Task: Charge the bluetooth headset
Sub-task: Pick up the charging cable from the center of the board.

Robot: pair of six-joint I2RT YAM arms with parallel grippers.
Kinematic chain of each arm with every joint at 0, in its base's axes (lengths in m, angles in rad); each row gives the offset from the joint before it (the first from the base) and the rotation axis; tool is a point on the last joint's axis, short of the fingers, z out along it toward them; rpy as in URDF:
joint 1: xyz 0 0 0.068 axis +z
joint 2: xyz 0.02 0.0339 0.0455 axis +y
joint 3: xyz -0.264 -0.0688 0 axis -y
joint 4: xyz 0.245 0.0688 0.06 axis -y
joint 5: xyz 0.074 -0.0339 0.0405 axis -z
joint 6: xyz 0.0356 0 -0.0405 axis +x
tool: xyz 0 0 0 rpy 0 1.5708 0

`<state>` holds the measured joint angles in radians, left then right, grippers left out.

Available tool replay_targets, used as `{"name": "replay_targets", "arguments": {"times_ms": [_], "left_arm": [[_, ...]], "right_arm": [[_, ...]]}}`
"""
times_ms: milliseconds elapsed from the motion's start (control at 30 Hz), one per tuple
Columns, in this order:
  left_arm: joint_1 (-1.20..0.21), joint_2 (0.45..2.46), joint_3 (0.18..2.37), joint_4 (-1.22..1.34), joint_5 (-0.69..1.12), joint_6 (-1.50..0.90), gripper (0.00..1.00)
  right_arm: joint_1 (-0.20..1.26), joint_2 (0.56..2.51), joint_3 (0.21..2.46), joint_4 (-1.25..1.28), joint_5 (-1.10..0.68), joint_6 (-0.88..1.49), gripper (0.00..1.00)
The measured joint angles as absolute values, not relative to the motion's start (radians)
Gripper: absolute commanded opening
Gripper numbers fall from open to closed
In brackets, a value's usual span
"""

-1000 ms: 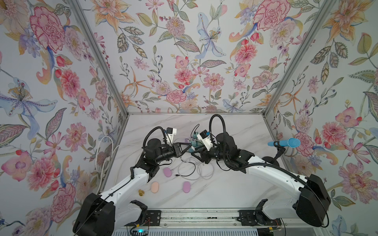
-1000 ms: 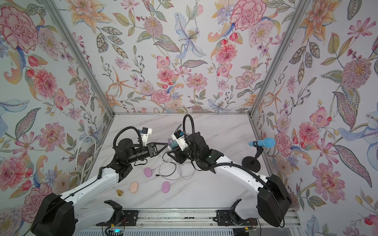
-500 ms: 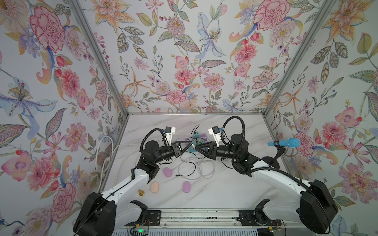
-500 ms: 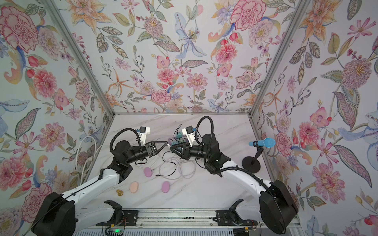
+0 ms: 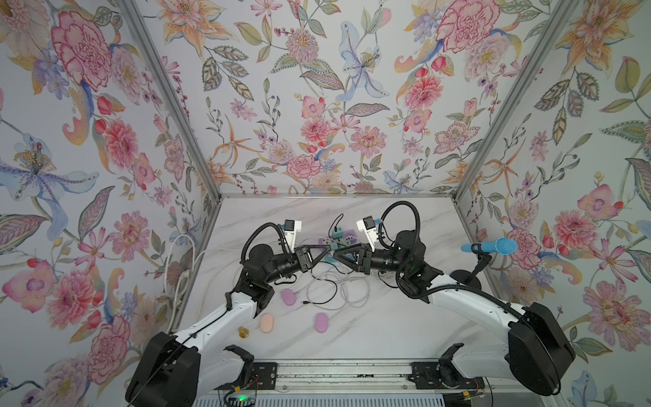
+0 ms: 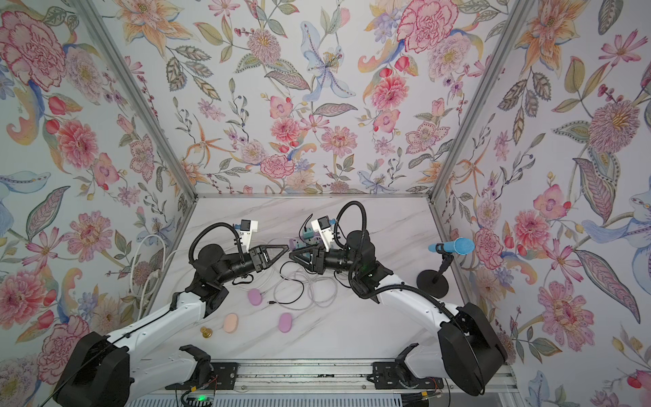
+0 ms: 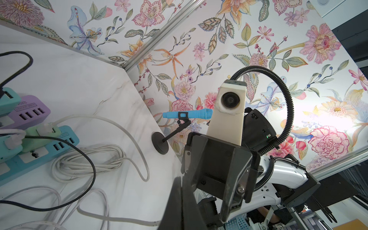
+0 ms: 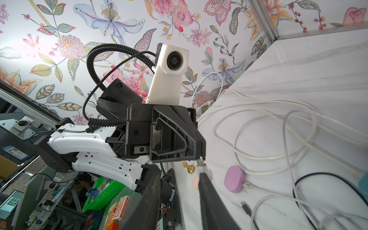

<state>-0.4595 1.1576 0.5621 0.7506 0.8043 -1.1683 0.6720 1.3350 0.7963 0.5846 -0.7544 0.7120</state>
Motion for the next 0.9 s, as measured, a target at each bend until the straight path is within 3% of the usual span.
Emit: {"name": "replay_targets", "arguments": {"times_ms": [400, 733, 900], "left_arm": [[-0.459, 1.153, 0.556, 0.792, 0.808, -1.191, 0.00], [-0.459, 1.152, 0.554, 0.810, 0.808, -1.195, 0.00], [-0.459, 1.152, 0.553, 0.818, 0.804, -1.198, 0.00]], "right_arm": [[0.672, 1.343, 0.788, 0.599, -0.749, 0.711, 0.41], [0.677, 1.376, 0.788, 0.632, -0.778, 0.727, 0.23], [0.679, 1.381, 0.783, 0.659, -0.782, 0.741, 0.00]]}}
